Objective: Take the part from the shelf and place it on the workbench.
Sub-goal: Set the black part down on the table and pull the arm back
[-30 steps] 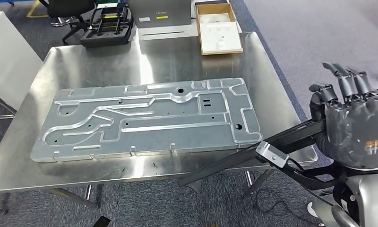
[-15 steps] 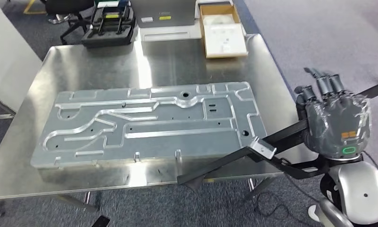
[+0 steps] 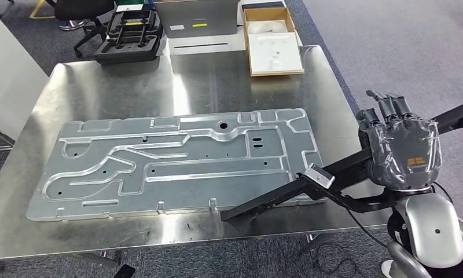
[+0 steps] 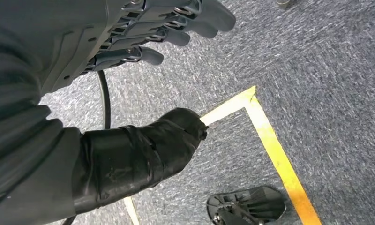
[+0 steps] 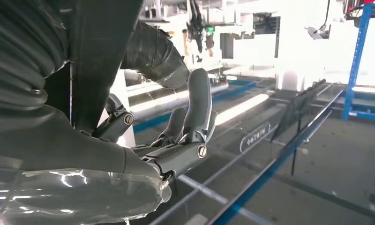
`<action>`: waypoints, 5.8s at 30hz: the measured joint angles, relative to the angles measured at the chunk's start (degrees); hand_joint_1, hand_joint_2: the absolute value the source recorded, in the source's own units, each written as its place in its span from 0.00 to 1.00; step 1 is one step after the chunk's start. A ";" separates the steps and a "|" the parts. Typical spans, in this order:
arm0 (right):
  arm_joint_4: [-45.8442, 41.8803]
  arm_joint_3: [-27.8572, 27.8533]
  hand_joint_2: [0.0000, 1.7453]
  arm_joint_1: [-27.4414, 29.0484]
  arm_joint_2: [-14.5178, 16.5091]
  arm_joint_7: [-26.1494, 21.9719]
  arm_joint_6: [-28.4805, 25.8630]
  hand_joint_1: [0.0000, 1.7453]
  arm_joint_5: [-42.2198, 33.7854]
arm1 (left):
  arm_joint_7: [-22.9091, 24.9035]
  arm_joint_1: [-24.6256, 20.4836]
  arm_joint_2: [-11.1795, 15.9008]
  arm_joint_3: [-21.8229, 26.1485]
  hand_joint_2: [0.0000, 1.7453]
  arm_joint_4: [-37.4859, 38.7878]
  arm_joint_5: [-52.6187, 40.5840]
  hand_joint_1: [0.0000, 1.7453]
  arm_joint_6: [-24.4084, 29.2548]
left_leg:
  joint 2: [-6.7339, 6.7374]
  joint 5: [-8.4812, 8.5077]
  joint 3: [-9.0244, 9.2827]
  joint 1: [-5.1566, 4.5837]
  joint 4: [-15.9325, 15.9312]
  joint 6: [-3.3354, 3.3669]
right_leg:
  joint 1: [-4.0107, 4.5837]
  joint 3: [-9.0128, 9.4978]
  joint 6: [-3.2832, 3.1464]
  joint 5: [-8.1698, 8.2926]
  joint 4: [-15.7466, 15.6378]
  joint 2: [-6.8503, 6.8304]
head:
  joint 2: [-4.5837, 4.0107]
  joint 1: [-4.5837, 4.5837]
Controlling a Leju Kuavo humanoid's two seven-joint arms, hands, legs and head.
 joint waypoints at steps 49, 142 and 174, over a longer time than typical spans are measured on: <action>14.92 -21.93 1.00 17.43 -2.48 6.09 -14.33 1.00 -25.59 | -4.49 0.19 0.01 -0.01 1.00 0.00 2.61 0.00 0.13 | 0.16 4.44 -2.01 0.17 -2.46 1.42 | -0.25 0.41 1.66 -2.10 1.25 0.11 | -0.01 0.08; 11.45 -23.78 0.00 9.47 3.07 5.94 26.63 0.00 -11.87 | -1.33 0.33 0.32 0.07 0.00 0.00 4.90 0.00 5.29 | 0.37 3.73 0.29 1.14 -3.22 0.94 | 0.27 1.21 1.71 -2.26 1.19 -0.08 | -0.01 -0.07; 9.04 -21.28 0.00 10.88 -0.52 4.73 6.64 0.00 -3.72 | -2.69 0.17 0.32 0.07 0.00 -0.08 5.46 0.00 5.82 | 0.36 4.18 -0.44 0.45 -3.08 1.57 | -0.03 -1.28 1.87 -5.15 6.44 -0.37 | -0.01 -0.06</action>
